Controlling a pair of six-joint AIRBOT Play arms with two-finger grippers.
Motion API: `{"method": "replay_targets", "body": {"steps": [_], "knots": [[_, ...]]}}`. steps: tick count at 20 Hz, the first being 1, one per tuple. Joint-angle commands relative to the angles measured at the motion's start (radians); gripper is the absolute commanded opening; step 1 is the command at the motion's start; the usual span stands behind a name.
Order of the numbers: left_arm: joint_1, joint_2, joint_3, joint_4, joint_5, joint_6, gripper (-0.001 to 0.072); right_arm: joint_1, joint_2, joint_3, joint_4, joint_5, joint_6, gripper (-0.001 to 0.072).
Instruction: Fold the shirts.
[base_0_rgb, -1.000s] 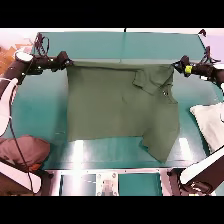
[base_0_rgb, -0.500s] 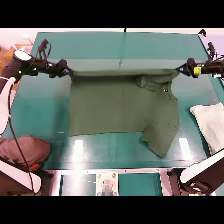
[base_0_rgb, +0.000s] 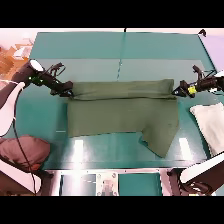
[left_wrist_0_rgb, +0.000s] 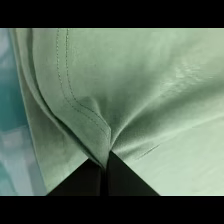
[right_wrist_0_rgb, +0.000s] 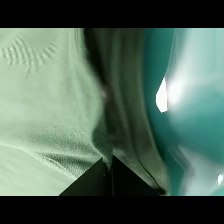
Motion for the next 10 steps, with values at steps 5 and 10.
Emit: {"method": "replay_targets", "body": {"steps": [5, 10], "knots": [[-0.012, 0.001, -0.011, 0.005, 0.0, -0.043, 0.0535, -0.002, 0.004, -0.032, -0.029, 0.03, 0.031, 0.0324], [-0.011, 0.013, 0.106, 0.052, -0.28, -0.054, 0.0363, -0.066, 0.084, -0.01, -0.037, 0.137, 0.129, 0.0129]]}}
